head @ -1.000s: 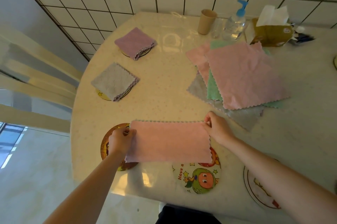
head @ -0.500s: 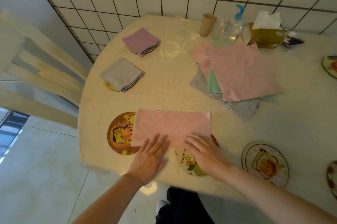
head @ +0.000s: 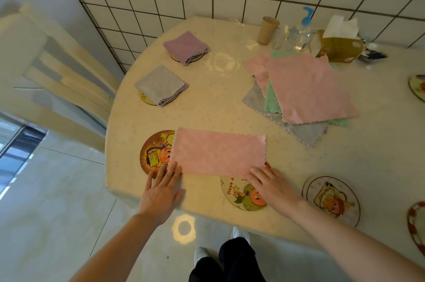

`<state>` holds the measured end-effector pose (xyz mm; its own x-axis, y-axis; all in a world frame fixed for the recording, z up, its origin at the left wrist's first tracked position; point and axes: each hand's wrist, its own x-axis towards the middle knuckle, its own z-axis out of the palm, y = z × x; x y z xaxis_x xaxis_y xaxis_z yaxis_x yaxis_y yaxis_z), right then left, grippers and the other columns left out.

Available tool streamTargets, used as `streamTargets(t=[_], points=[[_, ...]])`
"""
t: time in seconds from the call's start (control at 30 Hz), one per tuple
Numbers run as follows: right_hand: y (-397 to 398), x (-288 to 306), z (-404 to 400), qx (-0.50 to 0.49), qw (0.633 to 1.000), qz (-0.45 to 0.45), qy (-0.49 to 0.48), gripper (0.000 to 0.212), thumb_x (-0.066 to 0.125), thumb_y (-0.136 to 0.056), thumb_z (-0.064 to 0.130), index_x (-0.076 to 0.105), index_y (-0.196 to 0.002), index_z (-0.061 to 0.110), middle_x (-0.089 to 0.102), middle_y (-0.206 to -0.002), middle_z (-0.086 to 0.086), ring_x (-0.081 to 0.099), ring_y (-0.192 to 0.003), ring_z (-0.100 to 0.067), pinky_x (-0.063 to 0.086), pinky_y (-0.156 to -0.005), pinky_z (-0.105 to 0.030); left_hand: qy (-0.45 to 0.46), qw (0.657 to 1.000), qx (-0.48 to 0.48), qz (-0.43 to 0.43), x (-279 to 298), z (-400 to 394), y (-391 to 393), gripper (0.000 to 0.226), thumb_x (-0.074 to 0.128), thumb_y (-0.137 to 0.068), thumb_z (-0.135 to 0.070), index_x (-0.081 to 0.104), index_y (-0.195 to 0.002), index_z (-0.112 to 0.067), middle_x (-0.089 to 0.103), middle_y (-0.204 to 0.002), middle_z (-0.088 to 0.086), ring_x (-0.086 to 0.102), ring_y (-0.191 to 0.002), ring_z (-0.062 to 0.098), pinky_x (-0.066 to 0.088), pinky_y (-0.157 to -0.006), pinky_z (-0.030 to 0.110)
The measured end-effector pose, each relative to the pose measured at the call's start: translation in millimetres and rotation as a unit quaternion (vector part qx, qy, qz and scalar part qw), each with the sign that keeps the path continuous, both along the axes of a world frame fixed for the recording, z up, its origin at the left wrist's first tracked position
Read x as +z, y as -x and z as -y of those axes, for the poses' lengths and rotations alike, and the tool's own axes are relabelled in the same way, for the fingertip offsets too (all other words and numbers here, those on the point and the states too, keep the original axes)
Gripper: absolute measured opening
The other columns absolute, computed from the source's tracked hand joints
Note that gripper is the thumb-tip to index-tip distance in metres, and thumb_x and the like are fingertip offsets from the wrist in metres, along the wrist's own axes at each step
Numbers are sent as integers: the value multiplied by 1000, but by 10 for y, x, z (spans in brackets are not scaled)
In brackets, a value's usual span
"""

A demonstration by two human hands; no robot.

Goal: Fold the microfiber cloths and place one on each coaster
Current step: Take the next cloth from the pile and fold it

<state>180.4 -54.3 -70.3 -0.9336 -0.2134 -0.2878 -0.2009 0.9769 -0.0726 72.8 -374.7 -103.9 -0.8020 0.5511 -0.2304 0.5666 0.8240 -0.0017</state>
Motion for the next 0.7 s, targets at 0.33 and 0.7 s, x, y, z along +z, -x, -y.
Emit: streamTargets(t=[0.33, 0.7], points=[[367, 102, -35, 62, 998, -28, 16, 44, 72, -66, -1, 57, -106, 10, 59, -108, -5, 57, -98, -26, 52, -79, -36, -106, 993, -36, 29, 78, -1051, -346, 59, 43, -90, -36, 34, -146, -19, 35, -152, 1, 30, -141, 24, 35, -110, 44], [-34, 365, 99, 211, 951, 4, 225, 35, 51, -87, 13, 54, -121, 14, 59, -110, 2, 53, -100, -11, 48, -88, -24, -128, 990, -49, -14, 46, -1247, -684, 48, 51, -83, -39, 59, -127, -24, 59, -131, -4, 59, -117, 25, 50, -95, 41]])
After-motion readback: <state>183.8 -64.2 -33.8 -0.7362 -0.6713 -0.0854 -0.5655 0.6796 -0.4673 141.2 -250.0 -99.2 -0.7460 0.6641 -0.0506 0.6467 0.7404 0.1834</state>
